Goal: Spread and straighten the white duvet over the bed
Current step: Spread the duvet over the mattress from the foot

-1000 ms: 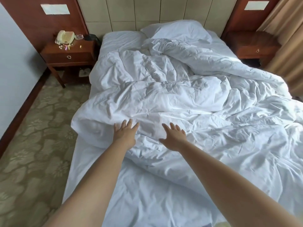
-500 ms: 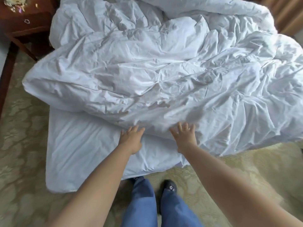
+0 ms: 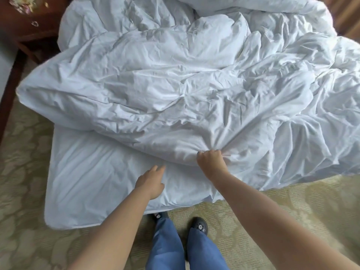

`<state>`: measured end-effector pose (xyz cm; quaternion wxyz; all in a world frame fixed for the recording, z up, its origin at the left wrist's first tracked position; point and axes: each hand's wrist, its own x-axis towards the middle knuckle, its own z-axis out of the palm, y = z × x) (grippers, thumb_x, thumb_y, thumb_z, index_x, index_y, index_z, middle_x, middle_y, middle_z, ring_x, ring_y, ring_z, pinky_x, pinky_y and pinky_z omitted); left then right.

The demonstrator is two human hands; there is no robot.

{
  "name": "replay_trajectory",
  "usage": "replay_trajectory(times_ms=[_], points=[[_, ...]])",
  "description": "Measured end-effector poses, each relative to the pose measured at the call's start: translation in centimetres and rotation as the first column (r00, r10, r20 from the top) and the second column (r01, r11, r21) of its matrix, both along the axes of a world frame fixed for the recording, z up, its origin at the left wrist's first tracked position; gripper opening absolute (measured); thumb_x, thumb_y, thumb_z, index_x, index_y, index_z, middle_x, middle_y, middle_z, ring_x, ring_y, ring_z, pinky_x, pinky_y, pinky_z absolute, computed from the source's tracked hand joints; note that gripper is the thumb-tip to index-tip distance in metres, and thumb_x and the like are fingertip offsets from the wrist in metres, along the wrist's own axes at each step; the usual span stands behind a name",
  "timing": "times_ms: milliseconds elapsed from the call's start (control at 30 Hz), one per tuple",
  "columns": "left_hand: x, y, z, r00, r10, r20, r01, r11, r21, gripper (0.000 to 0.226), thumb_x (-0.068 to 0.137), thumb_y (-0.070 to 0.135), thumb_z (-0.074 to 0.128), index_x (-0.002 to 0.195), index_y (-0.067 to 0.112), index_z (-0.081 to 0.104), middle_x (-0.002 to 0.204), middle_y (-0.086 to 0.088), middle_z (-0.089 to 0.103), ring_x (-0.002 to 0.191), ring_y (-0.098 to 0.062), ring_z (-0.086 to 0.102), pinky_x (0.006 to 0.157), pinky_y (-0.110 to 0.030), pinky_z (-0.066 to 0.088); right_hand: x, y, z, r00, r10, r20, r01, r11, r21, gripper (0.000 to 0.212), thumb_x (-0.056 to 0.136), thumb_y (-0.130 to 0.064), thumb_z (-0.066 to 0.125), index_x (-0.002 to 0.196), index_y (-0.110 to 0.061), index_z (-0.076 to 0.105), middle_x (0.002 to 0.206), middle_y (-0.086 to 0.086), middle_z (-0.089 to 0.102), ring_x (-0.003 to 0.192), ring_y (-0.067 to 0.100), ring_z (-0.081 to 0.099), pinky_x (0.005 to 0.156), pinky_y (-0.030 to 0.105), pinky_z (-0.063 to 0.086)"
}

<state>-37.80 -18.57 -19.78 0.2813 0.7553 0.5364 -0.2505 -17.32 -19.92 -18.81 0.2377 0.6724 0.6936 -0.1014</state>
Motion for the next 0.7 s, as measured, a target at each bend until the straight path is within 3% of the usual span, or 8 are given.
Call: replay_trajectory(times_ms=[100,200,367,433,500,567,633,700], points=[[-0.6,-0.3,1.6,0.993,-0.108,-0.039,0.109,0.993,0.031,0.059,0.095,0.020,0.045,0.150,0.022,0.024,0.149,-0.004,0.033,0.132,-0.025,0.038,0.103,-0.036,0.039,-2.0,0.2,3.3,0.976,-0.029,-0.215,0.035,0.999,0.021,0.025,0.088,0.000,0.046,0.110,-0.007,0.057,0.104,0.010,0.068,0.097,0.029,0.065,0.077,0.032,0.043],[-1.5,0.0,4.6,0.986,-0.144,-0.081,0.147,0.989,0.027,0.067,0.090,0.027,0.051,0.150,0.027,0.022,0.147,-0.003,0.038,0.128,-0.027,0.044,0.100,-0.037,0.042,-4.4,1.4,8.3,0.888,-0.153,-0.434,0.204,0.976,0.073,0.029,0.091,-0.004,0.039,0.114,-0.007,0.057,0.116,0.014,0.062,0.108,0.035,0.059,0.083,0.035,0.044],[-3.2,1.6,11.5,0.998,0.058,0.019,-0.060,0.992,0.112,0.092,0.077,0.047,0.063,0.151,0.034,0.010,0.147,0.001,0.040,0.130,-0.026,0.045,0.103,-0.038,0.039,-8.2,5.4,20.9,0.482,-0.200,-0.853,0.480,0.875,0.067,0.030,0.086,-0.002,0.041,0.104,-0.005,0.065,0.114,0.017,0.063,0.111,0.034,0.056,0.085,0.030,0.042],[-3.4,2.8,14.4,0.941,0.236,0.242,-0.255,0.965,0.053,0.095,0.080,0.041,0.065,0.152,0.028,0.005,0.150,0.002,0.034,0.132,-0.026,0.043,0.099,-0.033,0.039,-8.1,6.8,25.2,0.290,-0.125,-0.949,0.569,0.820,0.066,0.026,0.084,0.001,0.042,0.095,-0.002,0.066,0.104,0.017,0.065,0.109,0.034,0.057,0.081,0.029,0.041],[-3.0,4.0,16.3,0.637,0.568,0.521,-0.549,0.809,-0.210,0.079,0.093,0.034,0.056,0.151,0.031,0.003,0.148,0.000,0.036,0.122,-0.027,0.051,0.086,-0.034,0.045,-6.9,8.2,28.0,0.090,-0.053,-0.995,0.670,0.742,0.021,0.028,0.078,-0.001,0.041,0.091,0.000,0.066,0.096,0.014,0.067,0.100,0.031,0.057,0.082,0.029,0.043],[-1.8,4.9,17.6,0.227,0.833,0.504,-0.576,0.533,-0.620,0.060,0.093,0.062,0.036,0.146,0.034,0.032,0.136,-0.002,0.054,0.109,-0.024,0.059,0.087,-0.036,0.045,-5.4,9.4,28.8,-0.038,-0.021,-0.999,0.746,0.664,-0.042,0.036,0.076,0.000,0.038,0.094,-0.010,0.068,0.096,0.003,0.065,0.096,0.023,0.055,0.085,0.028,0.044],[0.1,5.9,17.4,-0.007,0.887,0.462,-0.415,0.418,-0.808,0.065,0.087,0.072,0.035,0.130,0.029,0.057,0.121,-0.002,0.066,0.108,-0.022,0.063,0.091,-0.038,0.048,-4.6,10.1,27.6,-0.007,-0.020,-1.000,0.753,0.657,-0.018,0.035,0.075,0.006,0.036,0.075,-0.017,0.062,0.076,-0.002,0.058,0.079,0.021,0.051,0.068,0.027,0.042],[2.3,6.5,17.0,-0.054,0.823,0.565,-0.462,0.481,-0.745,0.050,0.091,0.050,0.055,0.132,0.022,0.055,0.115,-0.006,0.069,0.104,-0.024,0.066,0.084,-0.036,0.053,-4.4,10.3,25.3,0.116,-0.076,-0.990,0.717,0.696,0.030,0.025,0.077,0.005,0.039,0.071,-0.014,0.055,0.074,0.001,0.053,0.077,0.021,0.047,0.066,0.029,0.037]])
